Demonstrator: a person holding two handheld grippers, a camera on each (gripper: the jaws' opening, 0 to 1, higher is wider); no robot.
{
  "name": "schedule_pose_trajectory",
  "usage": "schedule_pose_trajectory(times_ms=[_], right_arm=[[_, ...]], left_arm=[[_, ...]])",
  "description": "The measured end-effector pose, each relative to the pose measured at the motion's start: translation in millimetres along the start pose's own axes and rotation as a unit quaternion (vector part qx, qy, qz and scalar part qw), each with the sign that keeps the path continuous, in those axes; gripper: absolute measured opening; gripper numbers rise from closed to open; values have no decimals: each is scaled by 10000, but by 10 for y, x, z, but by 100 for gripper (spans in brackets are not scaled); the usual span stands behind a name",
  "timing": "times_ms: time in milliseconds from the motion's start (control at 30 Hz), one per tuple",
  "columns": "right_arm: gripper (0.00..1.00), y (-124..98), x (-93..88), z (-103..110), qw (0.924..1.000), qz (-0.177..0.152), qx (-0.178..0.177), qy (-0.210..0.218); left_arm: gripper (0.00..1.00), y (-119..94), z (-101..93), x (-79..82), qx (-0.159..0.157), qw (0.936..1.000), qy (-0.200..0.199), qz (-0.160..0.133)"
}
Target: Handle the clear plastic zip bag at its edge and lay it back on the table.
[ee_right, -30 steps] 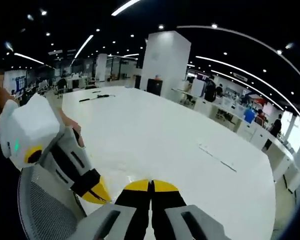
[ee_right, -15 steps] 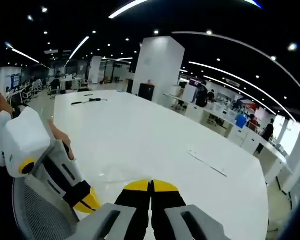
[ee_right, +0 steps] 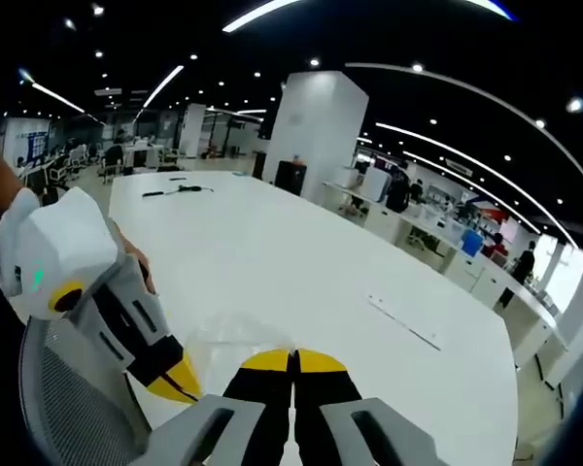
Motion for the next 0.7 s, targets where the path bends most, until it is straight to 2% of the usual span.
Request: schedule_pose_trajectory(times_ms=[233, 300, 400, 567, 700], right_arm=[[0, 57, -41, -28, 9997, 109, -80, -188], [0, 65, -53, -34, 9997, 139, -90, -193], [0, 87, -74, -49, 9995, 174, -103, -238], [0, 109, -83, -75, 9991, 209, -135, -331], [0, 139, -104, -115, 9989, 230, -180, -375]], left_arm=[[1, -110, 129, 198, 70, 9975, -481, -518], [2, -158, 142, 279, 13, 9945, -692, -781], [5, -240, 160, 348, -5, 9914, -848, -999], [9, -436, 226, 416, 239, 9844, -1195, -1271], [13, -586, 245, 402, 437, 9777, -1516, -1388]])
Point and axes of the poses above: the point that each gripper's makers call its tool centre point, and the gripper's own axes: y roughly forward along the fingers, z roughly to its left, x roughly out of its top, the point moved 4 cm from there along -y, roughly backward along the fingers, and after that the axes turned 2 degrees about -x, right-handed, at the moved point
